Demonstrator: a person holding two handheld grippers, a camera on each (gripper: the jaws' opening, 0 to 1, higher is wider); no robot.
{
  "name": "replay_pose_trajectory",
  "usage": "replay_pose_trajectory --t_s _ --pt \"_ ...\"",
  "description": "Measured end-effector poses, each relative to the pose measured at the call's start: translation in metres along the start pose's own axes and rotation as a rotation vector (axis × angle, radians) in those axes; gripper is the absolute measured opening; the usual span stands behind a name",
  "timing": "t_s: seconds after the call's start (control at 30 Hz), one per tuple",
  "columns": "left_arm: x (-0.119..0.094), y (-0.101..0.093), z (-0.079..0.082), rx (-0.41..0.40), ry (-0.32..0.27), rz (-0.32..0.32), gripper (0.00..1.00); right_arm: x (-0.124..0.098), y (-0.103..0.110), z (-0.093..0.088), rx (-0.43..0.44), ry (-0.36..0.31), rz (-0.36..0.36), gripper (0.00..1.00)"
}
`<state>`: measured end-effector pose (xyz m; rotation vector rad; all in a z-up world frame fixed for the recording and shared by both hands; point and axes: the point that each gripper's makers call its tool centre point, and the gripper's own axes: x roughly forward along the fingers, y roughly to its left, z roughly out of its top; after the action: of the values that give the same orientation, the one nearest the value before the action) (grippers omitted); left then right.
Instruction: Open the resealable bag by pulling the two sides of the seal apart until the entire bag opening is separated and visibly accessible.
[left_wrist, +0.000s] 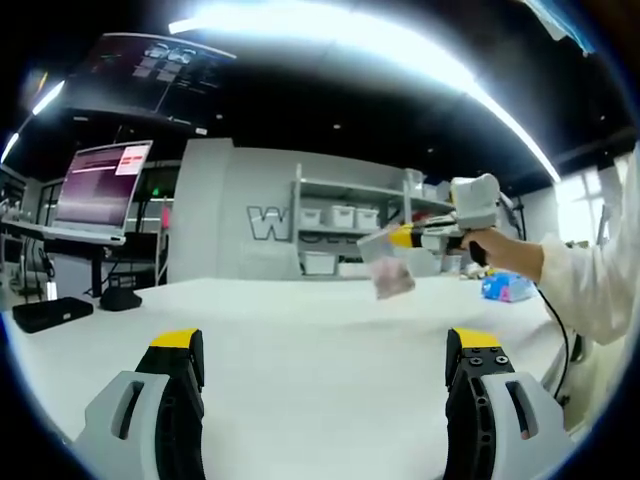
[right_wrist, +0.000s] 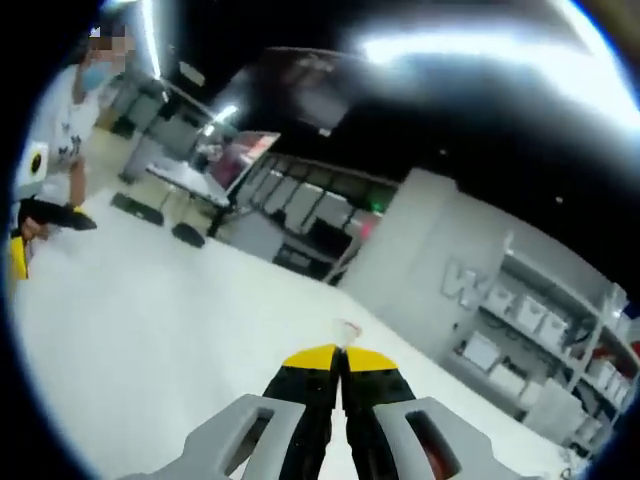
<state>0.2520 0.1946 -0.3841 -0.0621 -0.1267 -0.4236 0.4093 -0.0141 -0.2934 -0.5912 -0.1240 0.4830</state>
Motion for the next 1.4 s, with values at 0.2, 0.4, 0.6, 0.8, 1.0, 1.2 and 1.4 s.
replay_pose_trajectory --t_s 0.2,0.4,0.6,0.8,1.0,1.2,1.4 --pt "0.000 -0.001 -0.001 0.002 0.004 -0.004 1.00 -0.007 0.005 0.005 -0.187 -0.010 -0.020 0.00" --pt "0.000 -0.003 -0.001 0.003 0.004 -0.005 1.00 -0.010 0.014 0.010 -0.233 -0.018 -0.004 0.00" --pt "0.000 -0.004 -0.002 0.005 0.006 -0.008 1.00 -0.012 0.015 0.015 -0.264 -0.033 -0.010 0.00" --pt "-0.001 -0.003 -0.001 0.004 0.003 -0.005 1.00 -0.017 0.016 0.017 -0.318 -0.040 -0.026 0.00" --pt "-0.001 -0.005 -0.001 0.005 0.004 -0.010 1.00 -0.022 0.019 0.018 -0.376 -0.045 -0.038 0.00" --pt "-0.001 -0.005 -0.002 0.003 0.005 -0.009 1.00 -0.026 0.021 0.019 -0.406 -0.051 -0.042 0.00" --pt "-0.001 -0.007 -0.004 0.002 0.009 -0.013 1.00 -0.031 0.023 0.019 -0.401 -0.058 -0.043 0.00"
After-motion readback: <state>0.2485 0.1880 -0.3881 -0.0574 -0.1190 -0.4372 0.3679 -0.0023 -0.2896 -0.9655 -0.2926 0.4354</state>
